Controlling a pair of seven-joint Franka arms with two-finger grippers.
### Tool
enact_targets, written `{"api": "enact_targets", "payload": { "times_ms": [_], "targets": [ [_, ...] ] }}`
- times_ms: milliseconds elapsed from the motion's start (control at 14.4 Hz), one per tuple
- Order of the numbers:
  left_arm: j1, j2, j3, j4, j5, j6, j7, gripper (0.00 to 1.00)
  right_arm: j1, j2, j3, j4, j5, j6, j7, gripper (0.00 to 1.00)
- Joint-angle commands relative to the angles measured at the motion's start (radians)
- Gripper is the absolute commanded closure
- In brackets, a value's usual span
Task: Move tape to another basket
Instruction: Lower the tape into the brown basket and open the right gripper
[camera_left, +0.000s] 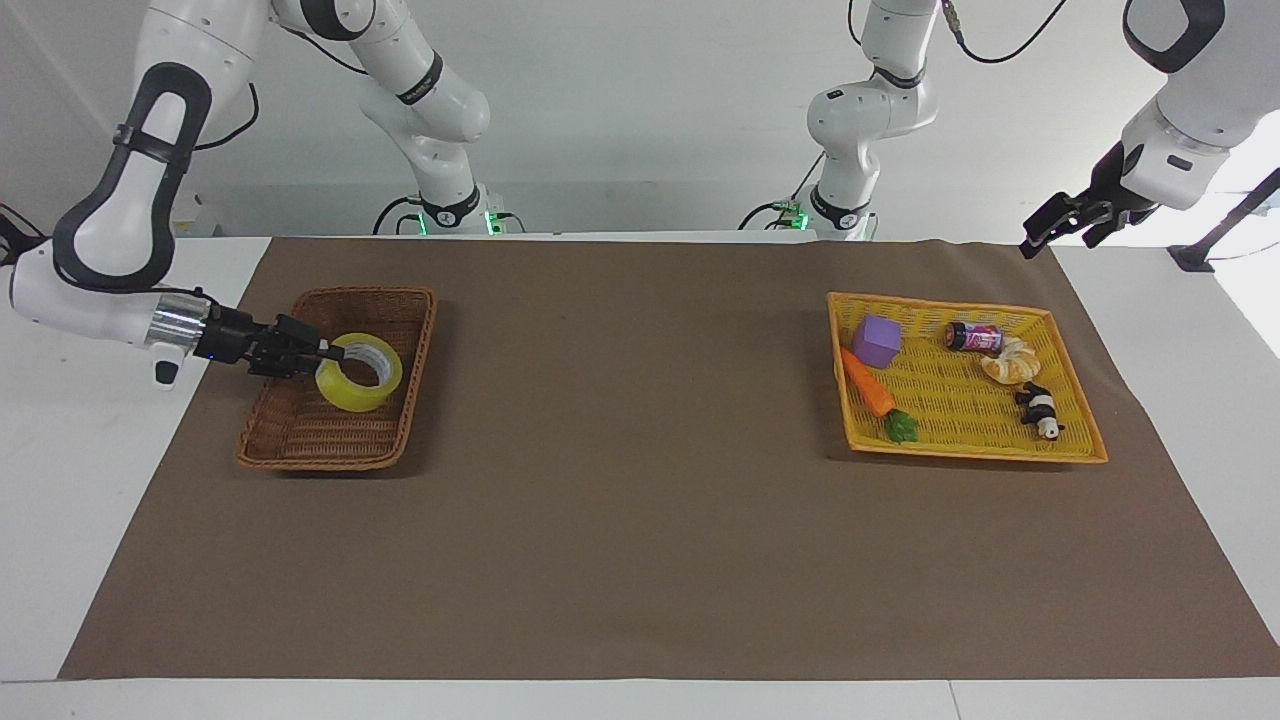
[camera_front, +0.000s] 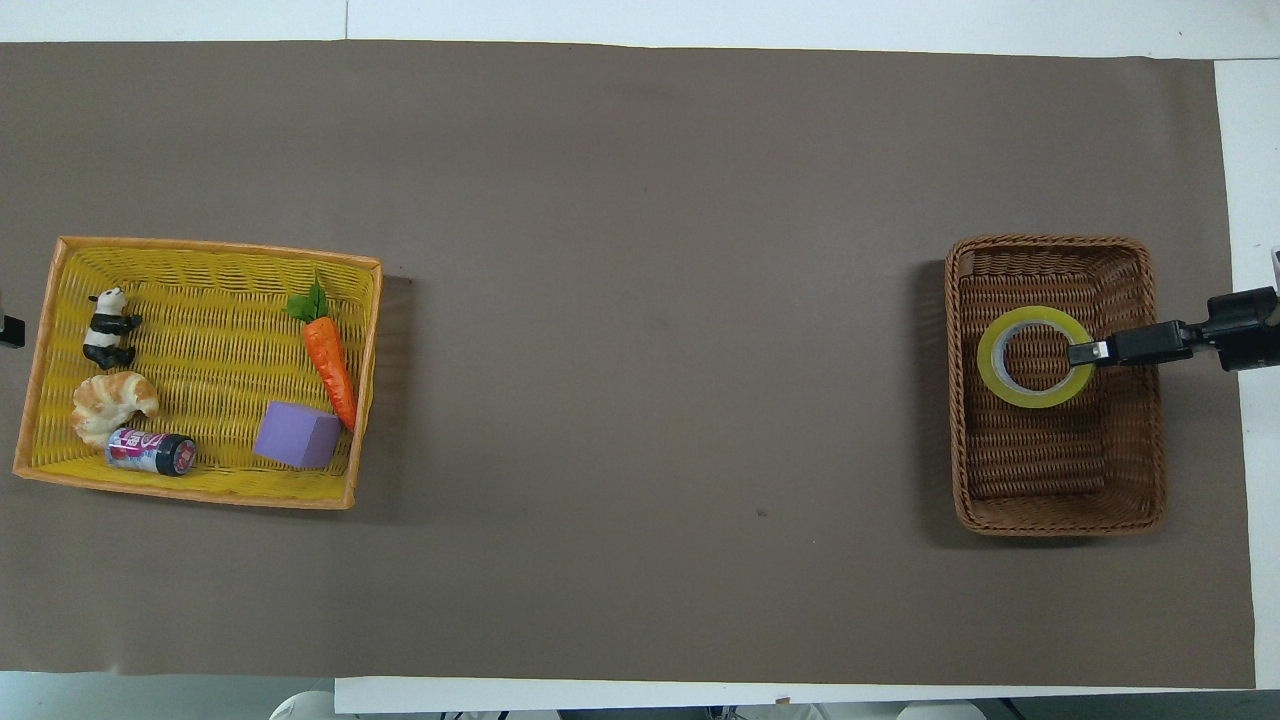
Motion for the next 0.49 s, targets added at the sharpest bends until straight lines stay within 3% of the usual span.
{"api": "enact_targets", "payload": {
  "times_ms": [0, 209, 278, 348, 417],
  "targets": [
    [-0.012, 0.039, -0.029, 0.080, 0.023, -0.030, 0.009, 0.00, -0.042, -0.032, 0.013, -0.067, -0.014, 0.019, -0.080, 1.00],
    [-0.049, 0.066, -0.028, 0.086, 0.030, -0.011, 0.008, 0.00, -0.041, -0.036, 0.013, -0.089, -0.016, 0.025, -0.081, 0.98],
    [-0.057, 0.074, -0.028, 0.089, 0.040, 0.001, 0.009, 0.00, -0.041, -0.036, 0.013, -0.087, -0.019, 0.025, -0.081, 0.84],
    [-0.063, 0.077, -0.028, 0.094, 0.041, 0.004, 0.009, 0.00, -0.039, -0.036, 0.015, -0.080, -0.028, 0.025, -0.083, 0.51],
    [-0.066, 0.079, -0.028, 0.096, 0.040, 0.004, 0.009, 0.00, -0.036, -0.035, 0.013, -0.077, -0.029, 0.030, -0.086, 0.03]
  ]
}}
